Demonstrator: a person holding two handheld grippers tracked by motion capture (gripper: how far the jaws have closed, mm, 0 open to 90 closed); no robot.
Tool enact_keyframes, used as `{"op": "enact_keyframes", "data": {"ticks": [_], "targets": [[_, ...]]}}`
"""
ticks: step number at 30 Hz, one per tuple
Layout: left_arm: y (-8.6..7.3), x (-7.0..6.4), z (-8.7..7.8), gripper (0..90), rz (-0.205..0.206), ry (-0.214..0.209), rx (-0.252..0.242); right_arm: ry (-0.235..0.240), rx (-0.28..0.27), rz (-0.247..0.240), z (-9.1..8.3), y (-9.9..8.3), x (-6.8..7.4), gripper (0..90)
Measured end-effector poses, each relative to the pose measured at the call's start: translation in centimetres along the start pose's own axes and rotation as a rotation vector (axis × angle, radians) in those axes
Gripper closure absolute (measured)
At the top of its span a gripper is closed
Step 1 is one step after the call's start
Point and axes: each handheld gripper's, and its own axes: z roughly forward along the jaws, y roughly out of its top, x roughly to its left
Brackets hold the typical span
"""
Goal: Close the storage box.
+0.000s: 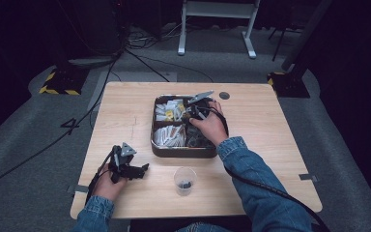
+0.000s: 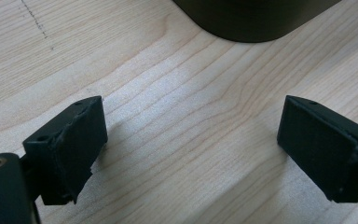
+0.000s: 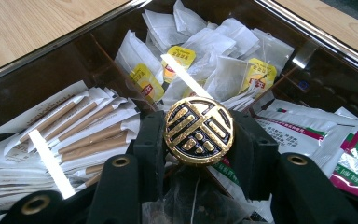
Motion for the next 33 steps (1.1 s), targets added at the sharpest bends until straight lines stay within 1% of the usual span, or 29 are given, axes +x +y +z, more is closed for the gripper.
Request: {"op": "enact_keyframes", "data": {"ticks": [6, 10, 13, 14, 17, 22, 29, 31, 32, 33], "targets": [[0.02, 0.01, -0.01, 8.8, 0.000, 0.000, 0.002, 0.008, 0.009, -0.006, 0.03, -0.13, 0.10, 58.8], [0.04, 0.03, 0.00, 8.8, 0.001, 0.002, 0.003, 0.011, 0.001, 0.001, 0.08, -0.24, 0.07, 58.8], [0.04, 0.03, -0.01, 8.8, 0.002, 0.002, 0.003, 0.007, 0.003, -0.005, 0.15, -0.17, 0.01, 58.8], [0.04, 0.03, -0.01, 8.8, 0.001, 0.002, 0.003, 0.015, 0.004, 0.002, 0.17, -0.16, -0.11, 58.8], [0.04, 0.03, -0.01, 8.8, 0.002, 0.002, 0.003, 0.017, 0.001, 0.003, 0.19, -0.21, -0.14, 58.8], [0.03, 0.03, -0.01, 8.8, 0.002, 0.002, 0.003, -0.003, 0.008, -0.022, 0.07, -0.20, 0.26, 58.7], [0.02, 0.01, -0.01, 8.8, 0.000, 0.001, 0.003, 0.011, 0.001, 0.000, 0.09, -0.27, 0.06, 58.2], [0.02, 0.01, -0.01, 8.8, 0.000, 0.001, 0.003, 0.032, -0.014, 0.028, 0.01, -0.40, -0.07, 55.5], [0.02, 0.01, -0.01, 8.8, 0.000, 0.001, 0.003, 0.043, -0.032, 0.051, -0.15, -0.45, -0.16, 53.1], [0.02, 0.01, -0.01, 8.8, 0.000, 0.001, 0.003, 0.044, -0.048, 0.058, -0.35, -0.43, -0.26, 51.7]]}}
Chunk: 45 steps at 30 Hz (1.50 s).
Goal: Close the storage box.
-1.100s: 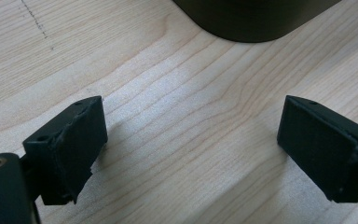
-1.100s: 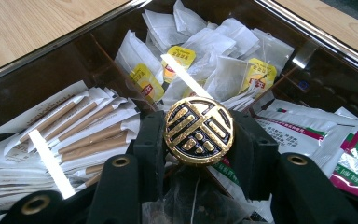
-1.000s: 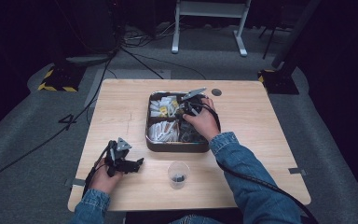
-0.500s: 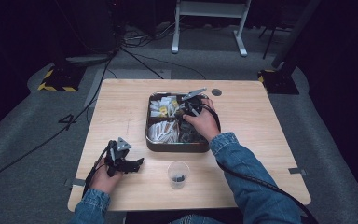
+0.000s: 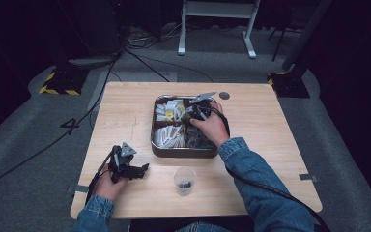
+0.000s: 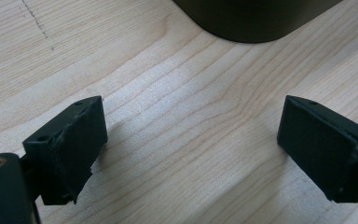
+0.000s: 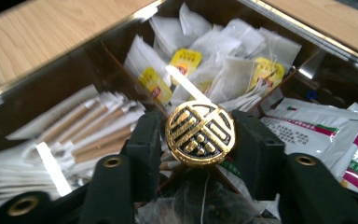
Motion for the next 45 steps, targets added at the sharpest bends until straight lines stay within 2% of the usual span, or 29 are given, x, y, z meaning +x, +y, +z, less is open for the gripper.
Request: {"op": "enact_keyframes", "data": {"ticks": [5, 12, 21, 26, 33, 38, 45], "targets": [[0.0, 0.0, 0.0, 8.8, 0.002, 0.000, 0.002, 0.006, -0.043, 0.007, -1.5, 0.5, -0.3, 49.0], [0.0, 0.0, 0.0, 8.7, 0.008, 0.000, 0.003, 0.032, -0.106, 0.015, -4.4, 0.9, -0.4, 47.9], [-0.1, 0.0, -0.1, 8.7, 0.009, -0.001, 0.001, 0.054, -0.159, 0.010, -7.8, 0.4, -0.2, 47.6], [-0.1, 0.0, -0.1, 8.7, 0.009, -0.002, 0.001, 0.053, -0.182, 0.013, -9.5, -0.5, -0.6, 47.6], [-0.1, 0.0, -0.1, 8.7, 0.009, -0.002, 0.001, 0.038, -0.217, 0.031, -12.9, -2.2, -1.4, 47.5], [-0.1, 0.0, -0.1, 8.7, 0.008, -0.002, 0.001, 0.004, -0.224, 0.033, -15.2, -3.8, -2.2, 46.7], [-0.1, 0.0, -0.1, 8.7, 0.008, -0.001, 0.000, -0.035, -0.216, 0.018, -17.0, -6.0, -3.0, 44.5]]}}
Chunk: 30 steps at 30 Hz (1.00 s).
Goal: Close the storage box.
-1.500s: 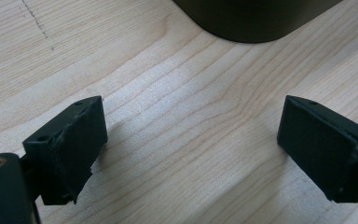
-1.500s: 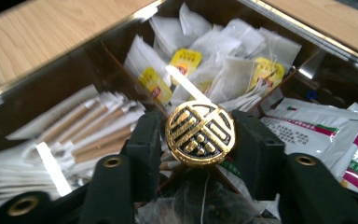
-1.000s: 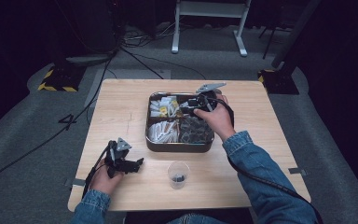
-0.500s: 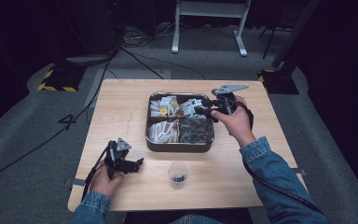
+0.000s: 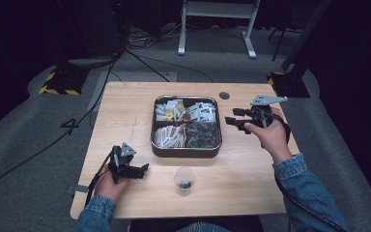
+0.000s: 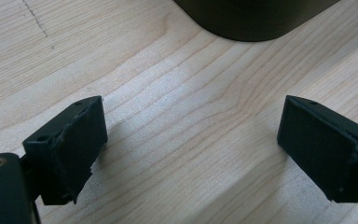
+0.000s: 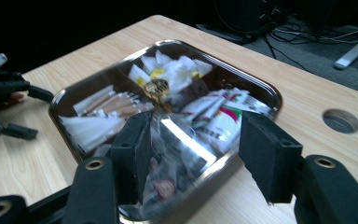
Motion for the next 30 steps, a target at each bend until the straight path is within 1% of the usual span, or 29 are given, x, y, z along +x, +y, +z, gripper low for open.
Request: {"op": "enact_keyframes", "data": {"ticks": [5, 7, 10, 13, 16, 20, 24, 27, 28, 29, 30], "targets": [[0.0, 0.0, 0.0, 8.4, 0.000, 0.001, 0.002, -0.018, 0.009, 0.003, -1.7, -1.7, -0.7, 43.2], [0.1, 0.0, 0.0, 8.0, 0.003, 0.001, 0.006, -0.015, 0.023, 0.008, -2.1, -2.5, -1.0, 43.0], [0.1, 0.1, 0.0, 8.0, 0.003, -0.002, 0.006, -0.025, 0.032, 0.012, -2.6, -3.7, -1.5, 42.9], [0.1, 0.1, 0.0, 8.0, 0.003, -0.001, 0.006, -0.035, 0.025, 0.032, -3.3, -5.0, -2.0, 42.9], [0.0, 0.1, 0.0, 7.9, 0.003, -0.001, 0.006, -0.051, 0.020, 0.065, -3.8, -6.4, -2.8, 42.9], [0.0, 0.1, 0.0, 7.9, 0.003, -0.002, 0.004, -0.081, 0.035, 0.091, -4.4, -8.0, -3.8, 42.7], [0.0, 0.1, 0.0, 7.9, 0.003, -0.001, 0.006, -0.126, 0.062, 0.095, -4.9, -9.2, -4.3, 42.1], [0.0, 0.1, 0.0, 7.9, 0.003, -0.001, 0.004, -0.138, 0.071, 0.108, -5.2, -10.0, -4.7, 41.3], [0.0, 0.0, 0.0, 8.0, 0.003, -0.001, 0.004, -0.141, 0.075, 0.106, -5.3, -10.3, -4.9, 41.1], [0.0, 0.0, 0.0, 7.9, 0.003, -0.001, 0.005, -0.147, 0.078, 0.116, -5.4, -10.5, -5.0, 40.8], [0.0, 0.0, 0.0, 7.9, 0.002, -0.001, 0.004, -0.157, 0.080, 0.116, -5.4, -10.8, -5.2, 40.5]]}}
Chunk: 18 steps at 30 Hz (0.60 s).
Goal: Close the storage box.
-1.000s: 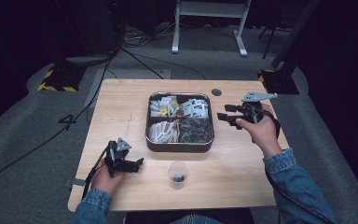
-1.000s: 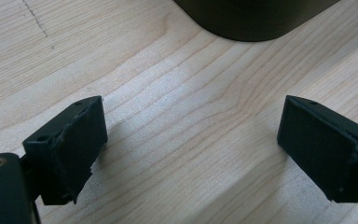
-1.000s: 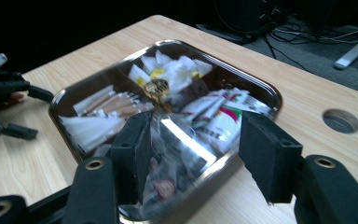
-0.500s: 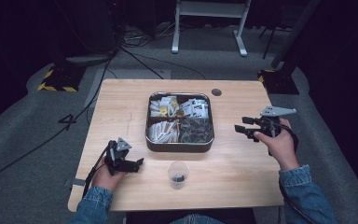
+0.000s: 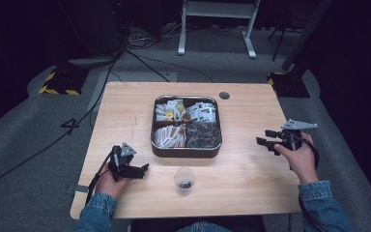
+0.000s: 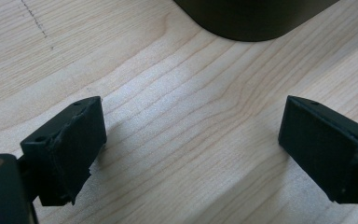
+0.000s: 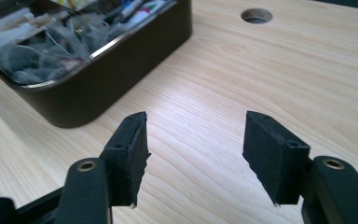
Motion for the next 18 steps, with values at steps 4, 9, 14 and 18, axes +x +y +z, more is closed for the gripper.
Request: {"op": "enact_keyframes", "data": {"ticks": [4, 9, 14, 18], "targets": [[0.0, 0.0, 0.0, 7.9, 0.002, 0.000, 0.004, -0.016, 0.012, 0.006, 0.0, -0.8, -0.6, 39.6], [0.1, 0.1, 0.0, 7.8, 0.004, -0.002, 0.002, -0.039, 0.032, -0.001, 0.4, -1.8, -1.1, 38.8], [0.2, 0.2, 0.1, 8.0, 0.003, -0.001, 0.000, -0.048, 0.062, -0.012, 1.2, -2.9, -1.4, 38.2], [0.2, 0.3, 0.2, 8.0, 0.008, 0.003, 0.002, -0.043, 0.068, 0.004, 1.6, -3.7, -1.5, 37.2]]}}
